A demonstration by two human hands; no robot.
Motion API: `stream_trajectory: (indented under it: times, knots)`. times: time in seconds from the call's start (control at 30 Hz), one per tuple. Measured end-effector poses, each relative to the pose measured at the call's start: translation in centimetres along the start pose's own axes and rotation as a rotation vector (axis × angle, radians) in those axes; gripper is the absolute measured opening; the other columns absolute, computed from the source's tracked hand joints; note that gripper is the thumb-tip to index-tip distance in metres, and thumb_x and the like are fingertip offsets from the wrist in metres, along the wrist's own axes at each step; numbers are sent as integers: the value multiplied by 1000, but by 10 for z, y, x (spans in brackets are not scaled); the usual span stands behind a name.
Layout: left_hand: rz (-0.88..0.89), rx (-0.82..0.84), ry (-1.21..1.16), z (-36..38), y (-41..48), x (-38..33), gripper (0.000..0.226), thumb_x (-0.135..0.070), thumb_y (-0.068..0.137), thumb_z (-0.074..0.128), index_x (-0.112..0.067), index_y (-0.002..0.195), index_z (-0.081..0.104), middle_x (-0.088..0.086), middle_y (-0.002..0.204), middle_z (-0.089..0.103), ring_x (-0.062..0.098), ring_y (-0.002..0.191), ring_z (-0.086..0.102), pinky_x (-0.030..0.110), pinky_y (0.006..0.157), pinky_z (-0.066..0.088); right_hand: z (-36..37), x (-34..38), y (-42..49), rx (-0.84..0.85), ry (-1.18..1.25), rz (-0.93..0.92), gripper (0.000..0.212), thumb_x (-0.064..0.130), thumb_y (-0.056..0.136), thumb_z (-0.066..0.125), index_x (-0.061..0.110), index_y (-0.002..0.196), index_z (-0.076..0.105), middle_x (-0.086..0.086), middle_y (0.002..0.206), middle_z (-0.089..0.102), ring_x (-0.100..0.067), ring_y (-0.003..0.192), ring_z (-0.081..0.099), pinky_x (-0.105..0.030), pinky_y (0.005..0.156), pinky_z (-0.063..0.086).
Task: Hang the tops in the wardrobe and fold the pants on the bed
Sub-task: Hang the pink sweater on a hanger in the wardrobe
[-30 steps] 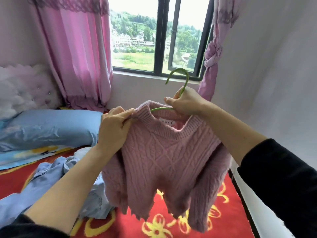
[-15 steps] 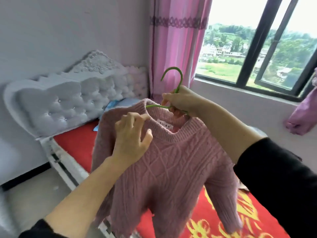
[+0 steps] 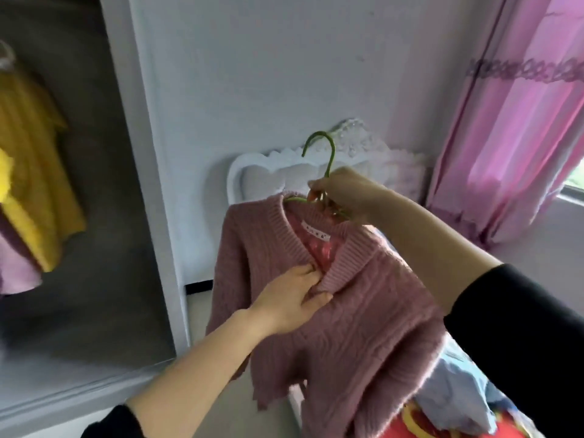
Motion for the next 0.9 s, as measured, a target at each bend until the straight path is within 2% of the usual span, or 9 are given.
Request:
stream_trajectory:
  times: [0.17,0.23,0.3,0.4,0.47,0.53,0.7,0.8,0.9]
  knots:
    - [-178,-190,-171,-107,-43,110,37,-24,81,64,-38,115,58,-15,114,59,2,106,56,29,97,45,99,61,35,167,-77,-83,7,-1,85,58,-6,81,62,-12,61,50,-16,44,47,-23,44,39]
    - [-261,-356,-136,-155,-60,150,42,-15,81,64,-38,115,54,-12,115,59,5,106,57,33,97,46,133,87,50,207,-114,-125,21,-6,81,52,-15,98,62,-17,76,51,-22,54,48,-28,50,38]
    - [-369,-433,-51,-195,-74,191,44,-14,84,62,-32,122,49,-9,122,56,9,110,56,36,97,48,168,113,65,235,-189,-183,23,-6,81,50,-15,98,62,-19,81,52,-25,61,49,-31,54,39]
    - [-490,-416,39,-239,-85,245,52,-20,88,60,-26,136,39,-4,134,51,15,118,53,39,98,47,215,147,94,248,-239,-247,27,-6,82,50,-20,103,60,-18,82,54,-26,71,51,-35,62,42]
    - [-512,-408,37,-263,-86,274,48,-21,89,58,-25,134,42,-8,125,56,17,115,56,36,93,49,247,166,115,265,-225,-289,24,-6,81,51,-15,99,64,-17,80,58,-26,72,54,-37,66,51]
    - [-551,-389,45,-282,-84,304,39,-25,90,55,-28,128,45,-14,114,60,17,104,62,38,87,52,278,184,138,286,-180,-321,16,-5,83,54,-5,88,69,-13,74,60,-21,64,58,-33,61,55]
    - [-644,-384,47,-328,-74,377,47,-29,88,51,-29,134,43,-6,120,64,18,108,61,34,88,50,348,229,199,304,-153,-411,17,1,89,55,12,81,65,-7,67,60,-15,52,59,-25,51,55]
    - [-645,-369,67,-362,-66,412,50,-38,87,50,-29,135,46,-3,128,61,22,117,56,32,91,46,382,259,238,321,-163,-445,20,2,89,54,13,76,64,-10,73,63,-23,65,64,-39,71,60]
    - [-639,-383,101,-404,-59,447,52,-40,81,49,-28,131,52,0,127,62,24,116,57,36,93,47,412,295,277,287,-146,-467,18,3,86,58,12,72,64,-8,76,63,-23,75,63,-38,78,58]
Point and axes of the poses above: each hand's wrist, its own y-axis towards the middle knuckle, its own z-axis out of the palm, x = y × z, the point moved 7 cm from there along y, towards the middle knuckle
